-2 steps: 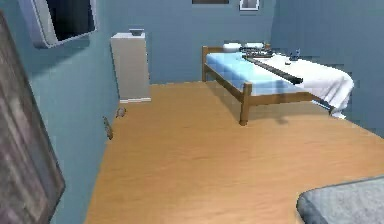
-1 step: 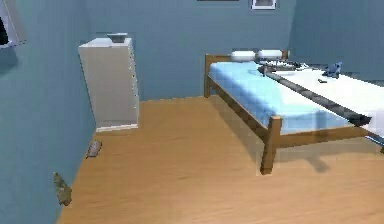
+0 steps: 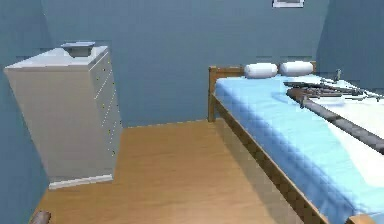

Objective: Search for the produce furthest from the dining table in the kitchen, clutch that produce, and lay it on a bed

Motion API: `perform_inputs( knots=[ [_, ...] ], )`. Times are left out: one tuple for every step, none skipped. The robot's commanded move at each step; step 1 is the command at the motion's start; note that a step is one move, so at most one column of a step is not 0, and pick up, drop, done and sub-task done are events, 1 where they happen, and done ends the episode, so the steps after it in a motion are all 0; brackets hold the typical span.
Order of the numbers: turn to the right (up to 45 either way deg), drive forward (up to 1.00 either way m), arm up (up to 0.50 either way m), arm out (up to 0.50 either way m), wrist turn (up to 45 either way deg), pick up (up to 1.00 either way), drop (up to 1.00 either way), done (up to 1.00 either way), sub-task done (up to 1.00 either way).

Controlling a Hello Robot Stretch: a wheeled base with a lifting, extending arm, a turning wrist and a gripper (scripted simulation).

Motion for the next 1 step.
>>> perform_inputs(
  knots=[
    [0.0,1.00,0.00,0.00,0.0,0.00,0.00,0.00,0.00]
  ],
)
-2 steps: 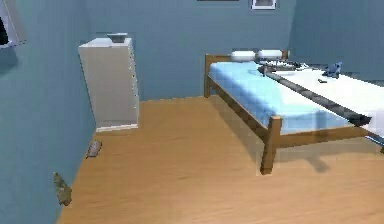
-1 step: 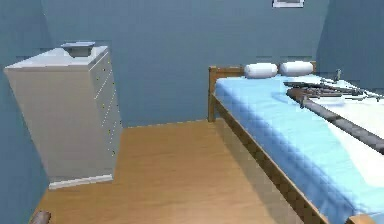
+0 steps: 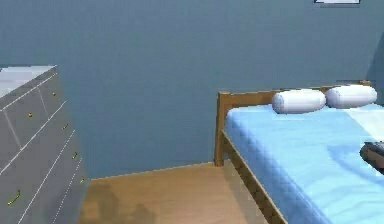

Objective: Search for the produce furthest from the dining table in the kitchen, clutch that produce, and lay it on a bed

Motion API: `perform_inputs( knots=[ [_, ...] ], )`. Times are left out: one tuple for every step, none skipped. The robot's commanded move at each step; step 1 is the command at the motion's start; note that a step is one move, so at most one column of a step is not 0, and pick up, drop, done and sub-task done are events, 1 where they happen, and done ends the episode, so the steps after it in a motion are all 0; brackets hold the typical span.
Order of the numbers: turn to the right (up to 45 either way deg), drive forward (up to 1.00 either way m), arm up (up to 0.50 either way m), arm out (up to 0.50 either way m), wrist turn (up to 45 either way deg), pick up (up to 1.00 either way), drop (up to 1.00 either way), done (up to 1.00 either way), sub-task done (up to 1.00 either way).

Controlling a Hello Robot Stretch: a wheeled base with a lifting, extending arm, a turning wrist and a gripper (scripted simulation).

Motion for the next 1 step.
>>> perform_inputs(
  knots=[
    [0.0,0.60,0.00,0.00,0.0,0.00,0.00,0.00,0.00]
  ],
)
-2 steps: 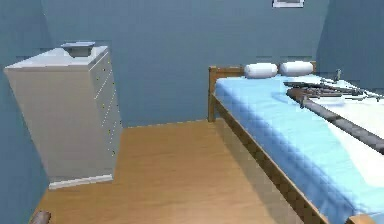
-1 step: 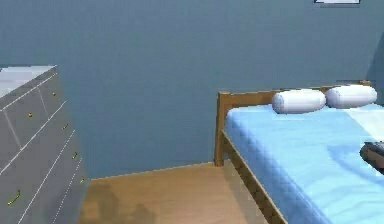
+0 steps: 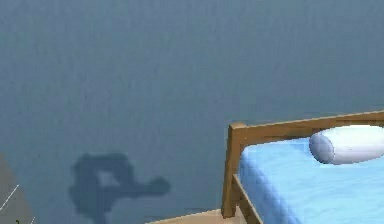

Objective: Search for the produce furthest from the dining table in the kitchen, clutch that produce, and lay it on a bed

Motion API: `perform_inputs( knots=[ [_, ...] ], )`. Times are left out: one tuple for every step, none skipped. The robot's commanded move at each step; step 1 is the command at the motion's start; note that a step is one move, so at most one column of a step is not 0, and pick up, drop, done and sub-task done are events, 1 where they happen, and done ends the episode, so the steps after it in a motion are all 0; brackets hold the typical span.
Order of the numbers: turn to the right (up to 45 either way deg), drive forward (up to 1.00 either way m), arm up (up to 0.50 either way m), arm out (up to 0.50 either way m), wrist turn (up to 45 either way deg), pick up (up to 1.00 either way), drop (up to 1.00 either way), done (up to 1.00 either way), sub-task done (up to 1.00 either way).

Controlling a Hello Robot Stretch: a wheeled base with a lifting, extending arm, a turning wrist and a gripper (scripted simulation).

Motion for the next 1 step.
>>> perform_inputs(
  knots=[
    [45.0,0.00,0.00,0.00,0.0,0.00,0.00,0.00,0.00]
  ],
)
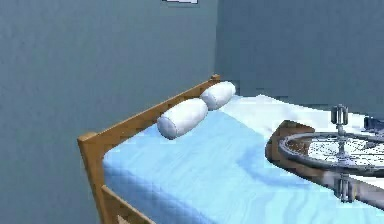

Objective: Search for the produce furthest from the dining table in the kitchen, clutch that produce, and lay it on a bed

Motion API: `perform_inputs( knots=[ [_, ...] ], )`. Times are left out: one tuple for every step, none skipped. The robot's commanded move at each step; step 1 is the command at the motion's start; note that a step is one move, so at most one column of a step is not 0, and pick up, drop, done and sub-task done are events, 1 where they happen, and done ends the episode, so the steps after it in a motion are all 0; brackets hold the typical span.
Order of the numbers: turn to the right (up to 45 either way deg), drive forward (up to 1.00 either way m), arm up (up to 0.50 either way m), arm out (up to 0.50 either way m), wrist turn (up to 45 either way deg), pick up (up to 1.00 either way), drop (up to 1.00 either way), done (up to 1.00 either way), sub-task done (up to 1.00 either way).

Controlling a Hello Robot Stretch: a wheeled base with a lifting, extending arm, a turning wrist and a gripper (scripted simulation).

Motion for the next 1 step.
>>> perform_inputs(
  knots=[
    [45.0,0.00,0.00,0.00,0.0,0.00,0.00,0.00,0.00]
  ],
)
